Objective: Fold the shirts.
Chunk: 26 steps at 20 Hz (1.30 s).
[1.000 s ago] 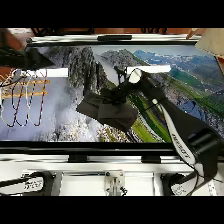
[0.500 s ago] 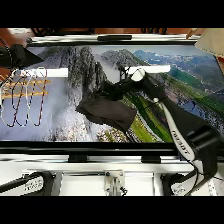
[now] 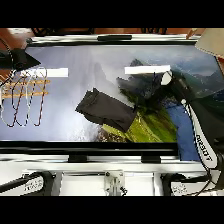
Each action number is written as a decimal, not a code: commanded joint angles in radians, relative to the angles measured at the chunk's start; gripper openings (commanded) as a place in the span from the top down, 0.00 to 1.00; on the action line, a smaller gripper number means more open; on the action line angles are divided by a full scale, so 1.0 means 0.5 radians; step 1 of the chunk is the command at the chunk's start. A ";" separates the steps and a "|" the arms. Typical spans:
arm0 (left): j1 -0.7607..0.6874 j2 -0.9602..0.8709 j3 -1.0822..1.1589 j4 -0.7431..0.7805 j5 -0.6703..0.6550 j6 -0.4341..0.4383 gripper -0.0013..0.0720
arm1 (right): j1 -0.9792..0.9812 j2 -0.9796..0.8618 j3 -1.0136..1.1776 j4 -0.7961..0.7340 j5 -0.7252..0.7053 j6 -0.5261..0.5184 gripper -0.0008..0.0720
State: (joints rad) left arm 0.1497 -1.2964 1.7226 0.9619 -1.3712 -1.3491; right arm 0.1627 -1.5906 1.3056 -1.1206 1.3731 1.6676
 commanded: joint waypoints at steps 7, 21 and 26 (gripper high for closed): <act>-0.001 -0.017 0.000 0.111 0.002 0.027 0.93 | 0.117 -0.050 -0.526 0.744 -0.856 -0.127 0.08; -0.001 -0.016 0.001 0.111 -0.006 0.018 0.93 | -0.655 0.500 -0.065 0.737 -0.453 -0.257 0.90; -0.002 -0.016 0.001 0.101 -0.006 0.001 0.93 | -1.377 0.746 0.000 0.390 -0.266 -0.141 0.90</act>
State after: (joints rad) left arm 0.1497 -1.3041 1.7226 1.0168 -1.3754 -1.3399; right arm -0.3408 -1.2819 1.2831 -0.8223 1.1660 1.5623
